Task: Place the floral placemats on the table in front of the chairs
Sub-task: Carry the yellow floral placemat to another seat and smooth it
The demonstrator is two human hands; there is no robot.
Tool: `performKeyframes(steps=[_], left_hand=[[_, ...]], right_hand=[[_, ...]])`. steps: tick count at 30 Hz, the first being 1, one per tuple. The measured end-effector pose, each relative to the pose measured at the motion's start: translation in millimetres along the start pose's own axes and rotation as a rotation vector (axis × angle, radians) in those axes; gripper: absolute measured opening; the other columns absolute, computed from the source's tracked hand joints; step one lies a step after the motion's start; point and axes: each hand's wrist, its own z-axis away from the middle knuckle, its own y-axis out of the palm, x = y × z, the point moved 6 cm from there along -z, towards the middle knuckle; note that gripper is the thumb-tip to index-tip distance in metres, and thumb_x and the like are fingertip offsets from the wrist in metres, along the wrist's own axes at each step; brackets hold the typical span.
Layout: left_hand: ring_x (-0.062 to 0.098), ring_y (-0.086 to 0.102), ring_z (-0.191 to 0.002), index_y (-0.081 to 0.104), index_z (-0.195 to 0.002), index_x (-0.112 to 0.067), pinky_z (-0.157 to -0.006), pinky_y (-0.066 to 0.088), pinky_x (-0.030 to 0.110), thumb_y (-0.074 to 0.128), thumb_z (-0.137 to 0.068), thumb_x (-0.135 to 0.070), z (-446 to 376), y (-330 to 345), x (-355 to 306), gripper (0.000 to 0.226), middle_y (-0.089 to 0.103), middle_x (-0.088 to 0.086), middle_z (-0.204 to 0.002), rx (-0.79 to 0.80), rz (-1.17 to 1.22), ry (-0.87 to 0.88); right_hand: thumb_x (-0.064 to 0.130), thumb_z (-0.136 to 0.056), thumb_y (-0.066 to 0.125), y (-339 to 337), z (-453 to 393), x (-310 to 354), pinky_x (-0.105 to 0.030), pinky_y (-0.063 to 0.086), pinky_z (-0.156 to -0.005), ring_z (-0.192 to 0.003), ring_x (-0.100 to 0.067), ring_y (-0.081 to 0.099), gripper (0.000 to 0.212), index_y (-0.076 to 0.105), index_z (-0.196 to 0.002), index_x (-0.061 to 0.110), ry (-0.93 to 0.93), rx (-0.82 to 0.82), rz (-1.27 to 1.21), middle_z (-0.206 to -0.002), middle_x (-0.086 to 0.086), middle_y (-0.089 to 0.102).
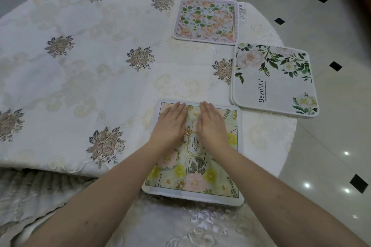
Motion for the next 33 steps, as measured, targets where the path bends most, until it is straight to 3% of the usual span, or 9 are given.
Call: performKeyframes(steps=[3,5,10,16,23,28,33], left_hand=[[0.019,0.021,-0.15,0.031,-0.153,-0.011,-0.121,0.004,0.034,0.018,-0.098,-0.032,-11.4,19.1,1.8,0.06,0.029,0.005,-0.16,0.106,-0.07,0.051],[0.014,0.01,-0.151,0.018,-0.156,-0.016,-0.123,0.004,0.035,0.012,-0.101,-0.036,-11.4,29.8,9.2,0.06,0.016,-0.001,-0.164,0.135,-0.074,0.052],[0.009,-0.002,-0.151,0.006,-0.158,-0.026,-0.123,-0.001,0.034,0.018,-0.102,-0.046,-13.5,33.3,18.8,0.061,0.0,-0.008,-0.165,0.149,-0.07,0.024],[0.008,-0.011,-0.15,-0.006,-0.157,-0.024,-0.122,-0.004,0.032,0.016,-0.101,-0.051,1.0,24.0,54.6,0.067,-0.01,-0.006,-0.164,0.185,-0.074,-0.093],[0.012,-0.004,-0.152,-0.001,-0.158,-0.016,-0.121,-0.008,0.032,0.001,-0.096,-0.054,24.4,10.4,69.0,0.072,-0.002,0.001,-0.166,0.209,-0.164,-0.177],[0.017,0.003,-0.152,0.009,-0.158,-0.013,-0.12,-0.004,0.031,0.015,-0.104,-0.041,47.3,-1.0,11.9,0.061,0.008,0.004,-0.165,0.118,0.01,-0.177],[0.019,0.014,-0.151,0.022,-0.155,-0.012,-0.123,0.007,0.037,0.008,-0.097,-0.041,65.6,10.0,-24.8,0.067,0.019,0.004,-0.163,0.124,0.112,-0.138]], right_hand=[[0.024,-0.103,0.027,30.0,-10.3,-1.5,-0.033,0.001,-0.122,-0.151,-0.016,0.001,0.057,0.01,-0.156,0.013,-0.014,0.096,0.12,-0.165,-0.002,0.008],[0.028,-0.102,0.021,39.4,-10.3,-6.7,-0.033,-0.001,-0.122,-0.151,-0.016,0.004,0.057,0.014,-0.156,0.012,-0.014,0.085,0.172,-0.164,-0.002,0.011],[0.042,-0.099,0.02,40.1,-4.5,-16.3,-0.037,0.004,-0.123,-0.151,-0.015,0.008,0.062,0.019,-0.156,0.015,-0.038,0.051,0.204,-0.164,-0.002,0.015],[0.046,-0.1,0.021,18.2,17.1,-68.6,-0.033,0.001,-0.123,-0.151,-0.013,0.003,0.067,0.011,-0.157,0.013,0.139,0.029,0.21,-0.165,-0.002,0.008],[0.036,-0.103,0.023,-7.8,45.9,-105.7,-0.036,0.002,-0.123,-0.151,-0.017,0.005,0.062,0.009,-0.156,0.008,0.304,0.004,0.154,-0.164,-0.007,0.009],[0.027,-0.104,0.022,1.9,61.1,-36.9,-0.032,-0.002,-0.122,-0.151,-0.016,0.002,0.057,0.009,-0.156,0.008,0.249,-0.031,0.027,-0.165,-0.005,0.008],[0.027,-0.105,0.014,49.9,81.0,18.2,-0.035,-0.004,-0.122,-0.151,-0.016,-0.006,0.056,0.002,-0.156,0.011,0.221,0.124,0.015,-0.165,-0.003,-0.003]])
